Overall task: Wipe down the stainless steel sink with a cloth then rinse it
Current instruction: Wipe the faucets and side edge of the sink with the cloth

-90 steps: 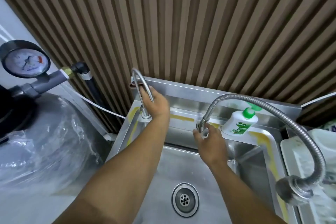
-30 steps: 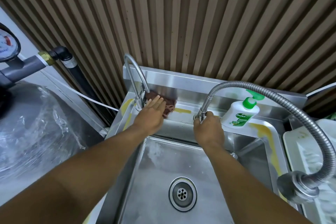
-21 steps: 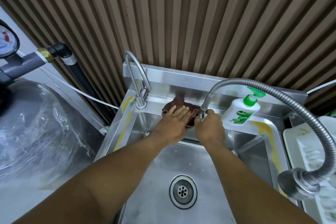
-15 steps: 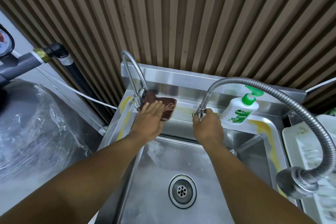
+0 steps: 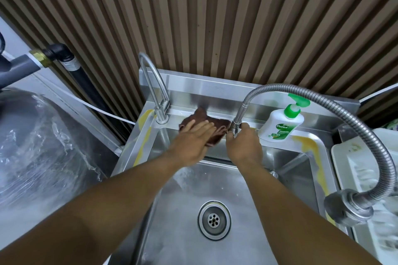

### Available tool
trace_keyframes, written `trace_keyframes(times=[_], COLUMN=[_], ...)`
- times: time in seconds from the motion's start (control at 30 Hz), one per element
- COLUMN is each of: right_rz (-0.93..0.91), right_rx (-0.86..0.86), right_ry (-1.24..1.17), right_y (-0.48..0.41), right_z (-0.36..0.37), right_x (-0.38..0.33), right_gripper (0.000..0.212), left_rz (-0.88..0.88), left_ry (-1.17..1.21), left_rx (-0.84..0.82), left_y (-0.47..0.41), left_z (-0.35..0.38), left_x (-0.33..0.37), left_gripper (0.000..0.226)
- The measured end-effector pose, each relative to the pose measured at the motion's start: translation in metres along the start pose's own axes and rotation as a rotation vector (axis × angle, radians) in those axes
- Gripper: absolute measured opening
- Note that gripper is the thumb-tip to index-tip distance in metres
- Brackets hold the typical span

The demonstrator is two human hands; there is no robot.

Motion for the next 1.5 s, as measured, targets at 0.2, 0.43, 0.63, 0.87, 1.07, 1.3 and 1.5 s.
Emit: trace_keyframes(times=[0.2, 0.43, 0.63, 0.87, 1.07, 1.3, 1.5], right_rz=[-0.004, 0.012, -0.007, 0.005, 0.016, 0.014, 0.008], right_rx=[-0.002, -0.002, 0.01, 0.011, 0.014, 0.012, 0.02], right_ry=[-0.019, -0.034, -0.035, -0.063, -0.072, -0.061, -0.102], right_y=[-0.001, 0.001, 0.001, 0.0, 0.0, 0.0, 0.001], right_z=[0.001, 0.001, 0.003, 0.004, 0.006, 0.006, 0.006], right_x=[0.0, 0.001, 0.002, 0.002, 0.003, 0.004, 0.005], right_gripper=[0.028, 0.029, 0.029, 0.028, 0.029, 0.029, 0.03], left_rz=[-0.337, -0.227, -0.053, -0.206, -0.165, -0.087, -0.383], left_ry=[0.007, 0.357, 0.323, 0.151, 0.247, 0.126, 0.054], left_rx=[0.094, 0.076, 0.076, 0.042, 0.005, 0.011, 0.001], left_y=[0.022, -0.032, -0.003, 0.007, -0.033, 0.003, 0.016], left_z=[-0.014, 0.003, -0.003, -0.003, -0.005, 0.003, -0.003], left_x=[-0.04, 0.037, 0.009, -0.03, 0.034, -0.013, -0.04], left_gripper=[0.063, 0.064, 0.064, 0.075, 0.077, 0.077, 0.075])
Point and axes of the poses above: each hand's wrist, its own y-axis away from the middle knuckle, its own z-axis out of the palm, x = y × z, the point moved 5 cm from there along -y, towards the middle knuckle, and after that the axes turned 6 degrees about z, right-handed, at the moved point
